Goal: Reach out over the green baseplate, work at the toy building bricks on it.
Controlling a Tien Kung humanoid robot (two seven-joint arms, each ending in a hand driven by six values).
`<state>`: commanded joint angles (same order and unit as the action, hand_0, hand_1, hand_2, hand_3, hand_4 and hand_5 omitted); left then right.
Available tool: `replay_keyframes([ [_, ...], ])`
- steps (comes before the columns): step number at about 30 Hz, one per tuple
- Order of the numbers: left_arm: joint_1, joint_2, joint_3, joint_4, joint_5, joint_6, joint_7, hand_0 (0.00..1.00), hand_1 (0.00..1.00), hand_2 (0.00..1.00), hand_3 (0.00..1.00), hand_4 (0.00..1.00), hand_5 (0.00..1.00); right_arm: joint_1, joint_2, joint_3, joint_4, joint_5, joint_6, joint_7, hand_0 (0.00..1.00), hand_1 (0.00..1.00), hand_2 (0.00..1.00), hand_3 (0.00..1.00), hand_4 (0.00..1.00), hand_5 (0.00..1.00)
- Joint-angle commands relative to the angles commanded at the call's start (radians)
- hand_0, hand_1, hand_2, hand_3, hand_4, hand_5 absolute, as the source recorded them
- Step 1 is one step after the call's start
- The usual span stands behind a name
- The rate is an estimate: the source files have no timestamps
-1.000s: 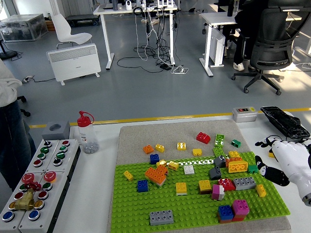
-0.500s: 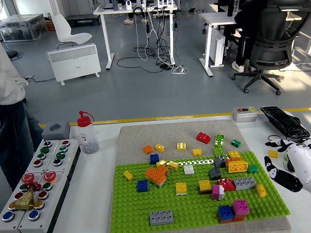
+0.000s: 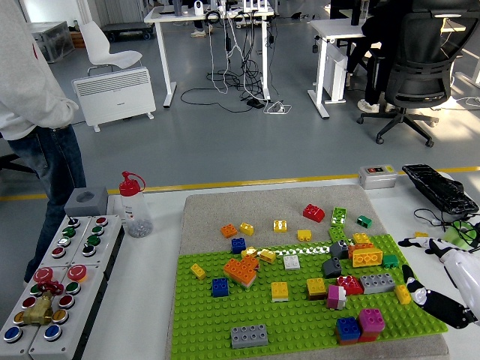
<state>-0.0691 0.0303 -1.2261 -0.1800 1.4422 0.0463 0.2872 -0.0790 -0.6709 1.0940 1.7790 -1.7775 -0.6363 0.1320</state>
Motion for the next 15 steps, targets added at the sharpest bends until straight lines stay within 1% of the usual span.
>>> replay_keyframes([
  [1,0.0,0.0,0.0,0.0,0.0,0.0,0.0,0.689,0.696,0.668,0.618,0.355,0.998,-0.009,-0.003,-0.001,0.0,0.0,-0.003,0.032,0.669,0.743,0.762,0.693,0.479,0.311],
  [2,-0.001,0.0,0.0,0.0,0.0,0.0,0.001,0.689,0.695,0.668,0.618,0.356,0.998,-0.015,-0.005,-0.001,0.0,0.001,-0.005,0.06,0.669,0.746,0.734,0.656,0.459,0.324],
  [7,-0.002,0.0,0.001,0.0,0.001,-0.001,0.002,0.689,0.695,0.668,0.618,0.356,0.998,-0.024,-0.012,-0.021,0.0,-0.021,-0.001,0.162,0.669,0.746,0.734,0.656,0.459,0.324],
  [8,-0.002,0.0,0.001,0.0,0.001,-0.001,0.002,0.689,0.694,0.666,0.619,0.356,0.998,-0.024,-0.013,-0.028,0.0,-0.027,0.001,0.178,0.65,0.71,0.697,0.609,0.452,0.317],
  [10,-0.003,0.0,0.003,0.0,-0.001,-0.001,0.003,0.689,0.694,0.666,0.619,0.356,0.998,-0.019,-0.014,-0.045,0.0,-0.04,0.007,0.189,0.65,0.71,0.697,0.609,0.452,0.317],
  [13,-0.003,0.0,0.004,0.0,-0.002,-0.002,0.003,0.689,0.694,0.666,0.619,0.356,0.998,-0.011,-0.013,-0.064,0.0,-0.053,0.016,0.183,0.65,0.71,0.697,0.609,0.452,0.317],
  [14,-0.003,0.0,0.004,0.0,-0.002,-0.002,0.003,0.689,0.694,0.665,0.619,0.358,0.998,-0.005,-0.011,-0.075,0.0,-0.058,0.021,0.177,0.614,0.686,0.675,0.589,0.439,0.343],
  [15,-0.002,0.0,0.004,0.0,-0.001,-0.002,0.003,0.689,0.694,0.665,0.619,0.358,0.998,0.001,-0.009,-0.085,0.0,-0.062,0.026,0.171,0.614,0.686,0.675,0.589,0.439,0.343],
])
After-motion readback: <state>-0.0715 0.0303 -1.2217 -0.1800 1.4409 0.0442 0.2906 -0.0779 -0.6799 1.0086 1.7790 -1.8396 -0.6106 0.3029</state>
